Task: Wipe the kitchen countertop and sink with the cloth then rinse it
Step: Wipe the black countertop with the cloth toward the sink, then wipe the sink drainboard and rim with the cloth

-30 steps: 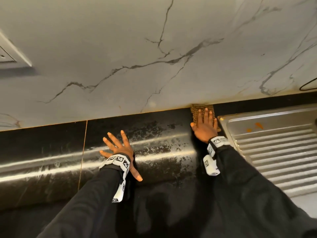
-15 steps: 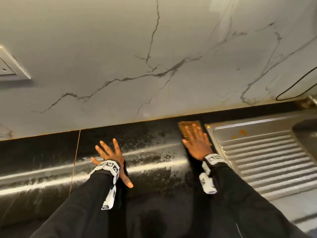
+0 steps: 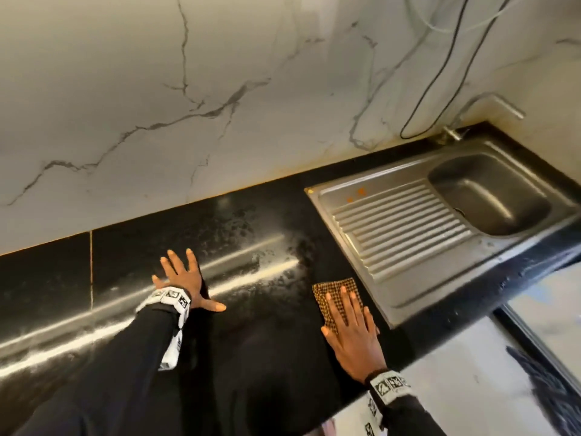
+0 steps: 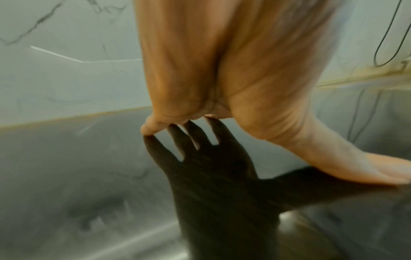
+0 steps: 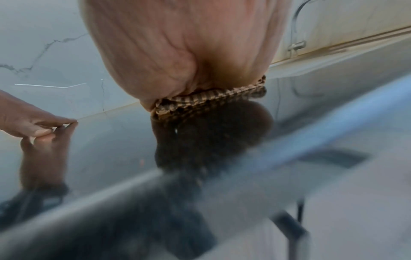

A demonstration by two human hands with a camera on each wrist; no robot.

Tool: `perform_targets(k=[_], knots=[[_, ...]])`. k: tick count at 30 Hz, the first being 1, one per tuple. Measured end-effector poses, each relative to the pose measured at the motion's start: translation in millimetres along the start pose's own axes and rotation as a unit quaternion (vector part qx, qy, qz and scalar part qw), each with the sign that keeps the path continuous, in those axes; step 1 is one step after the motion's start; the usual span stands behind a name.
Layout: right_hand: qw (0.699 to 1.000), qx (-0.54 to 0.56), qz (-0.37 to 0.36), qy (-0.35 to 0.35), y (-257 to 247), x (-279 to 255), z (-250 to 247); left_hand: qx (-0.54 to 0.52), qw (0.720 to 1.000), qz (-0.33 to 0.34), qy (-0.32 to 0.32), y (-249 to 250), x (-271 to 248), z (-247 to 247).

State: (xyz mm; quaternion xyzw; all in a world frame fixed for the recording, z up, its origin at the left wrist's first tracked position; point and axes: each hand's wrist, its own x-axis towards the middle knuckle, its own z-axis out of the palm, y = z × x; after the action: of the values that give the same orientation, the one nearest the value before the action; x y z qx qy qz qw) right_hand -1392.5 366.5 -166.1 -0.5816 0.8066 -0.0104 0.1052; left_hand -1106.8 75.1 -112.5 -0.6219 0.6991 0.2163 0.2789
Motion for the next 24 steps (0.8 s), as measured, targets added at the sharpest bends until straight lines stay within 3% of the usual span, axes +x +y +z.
perform_targets(k=[4, 7, 11, 15, 17, 19, 22, 24], knots=[[0.998, 0.024, 0.050, -0.011, -20.3, -23.2, -9.9, 0.000, 0.994, 0.107, 0.032, 65.7, -46.0, 53.6], [1.000, 0.018, 0.001, -0.013, -16.0, -17.0, -24.1, -0.017, 0.991, 0.131, 0.031, 129.4, -80.1, 83.8], [0.997, 0.043, -0.051, -0.029, 14.6, 12.4, -36.8, -0.084, 0.985, 0.147, 0.021, 204.6, -93.8, 79.4], [0.993, 0.041, -0.110, 0.014, 45.8, -27.1, -16.1, -0.119, 0.977, 0.176, 0.025, 246.3, -112.6, 107.4], [0.989, 0.033, -0.146, 0.015, 77.9, -35.5, -15.0, -0.192, 0.965, 0.173, 0.041, 253.5, -122.7, 117.5], [0.990, 0.018, -0.134, 0.027, 123.9, -30.8, -17.5, -0.232, 0.957, 0.156, 0.076, 257.5, -131.0, 132.3], [0.997, 0.018, -0.044, 0.058, 215.0, -34.1, -29.3, -0.126, 0.977, 0.093, 0.141, 277.9, -146.3, 169.7], [0.997, 0.030, -0.014, 0.068, 270.7, -39.5, -39.5, -0.075, 0.974, 0.055, 0.204, 296.7, -148.2, 186.0]])
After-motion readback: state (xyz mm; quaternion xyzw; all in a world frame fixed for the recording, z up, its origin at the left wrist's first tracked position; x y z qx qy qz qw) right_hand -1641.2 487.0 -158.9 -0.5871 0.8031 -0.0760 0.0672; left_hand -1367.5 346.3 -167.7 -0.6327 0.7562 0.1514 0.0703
